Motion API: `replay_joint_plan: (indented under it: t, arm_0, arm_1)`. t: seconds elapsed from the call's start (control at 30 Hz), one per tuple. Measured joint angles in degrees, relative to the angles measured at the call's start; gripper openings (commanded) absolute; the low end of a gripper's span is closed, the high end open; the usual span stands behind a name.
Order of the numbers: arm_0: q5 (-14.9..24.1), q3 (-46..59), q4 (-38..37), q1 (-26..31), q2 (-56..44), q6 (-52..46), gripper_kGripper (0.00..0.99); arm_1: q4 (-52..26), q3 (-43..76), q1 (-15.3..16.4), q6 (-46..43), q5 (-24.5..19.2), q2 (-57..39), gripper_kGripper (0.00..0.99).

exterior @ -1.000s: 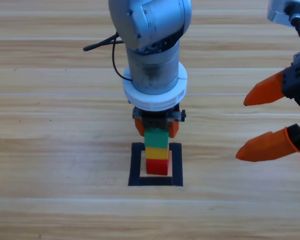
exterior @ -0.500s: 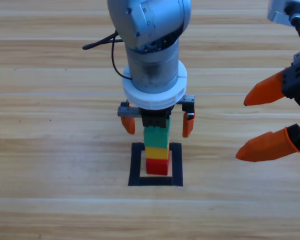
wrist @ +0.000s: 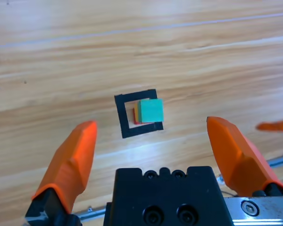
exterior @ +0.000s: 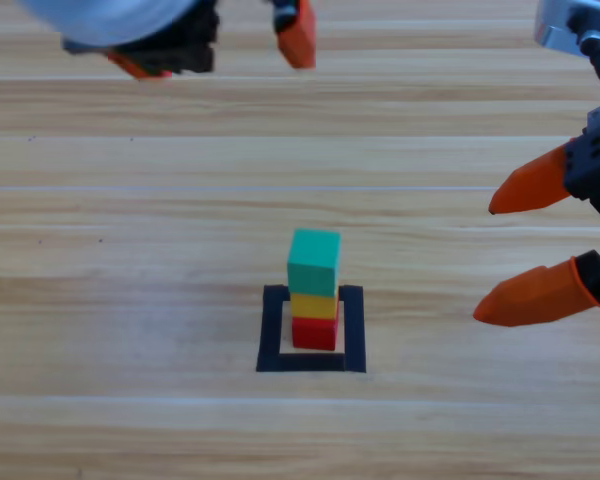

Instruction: Stack the blocks in the rectangular block: red at the bottom, yellow in the middle, green on top

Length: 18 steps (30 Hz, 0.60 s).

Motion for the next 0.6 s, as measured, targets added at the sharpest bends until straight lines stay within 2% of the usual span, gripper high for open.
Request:
replay_joint_plan:
  t: [0.03, 0.13, 0.17, 0.2, 0.27, 0.37, 0.6]
  arm_0:
    - [0.3, 4.9, -4.5, -1.4, -3.0, 1.9, 0.990]
    - [-0.7, 28.6, -28.1, -4.3, -11.5, 12.7, 0.990]
    - [-2.8, 39.3, -37.3, -4.9, -14.6, 17.7, 0.990]
    - [-4.5, 47.2, -43.0, -5.2, -17.0, 21.7, 0.990]
    - [-6.5, 53.9, -47.1, -5.5, -20.2, 26.7, 0.990]
    - [-8.1, 57.3, -52.4, -5.7, -24.1, 31.6, 0.990]
    - [-8.3, 60.3, -53.6, -5.7, -28.1, 34.1, 0.990]
  arm_1:
    - [0.0, 0.0, 0.0, 0.0, 0.0, 0.0, 0.980]
    - [0.0, 0.0, 0.0, -0.1, 0.0, 0.0, 0.980]
    - [0.0, 0.0, 0.0, -0.1, 0.0, 0.1, 0.980]
    - [0.1, 0.0, 0.0, -0.1, 0.0, 0.3, 0.980]
    - [0.1, 0.0, 0.0, -0.1, 0.0, 0.7, 0.980]
    - [0.1, 0.0, 0.0, -0.1, 0.0, 1.4, 0.980]
    - [0.1, -0.1, 0.0, -0.1, 0.0, 3.1, 0.980]
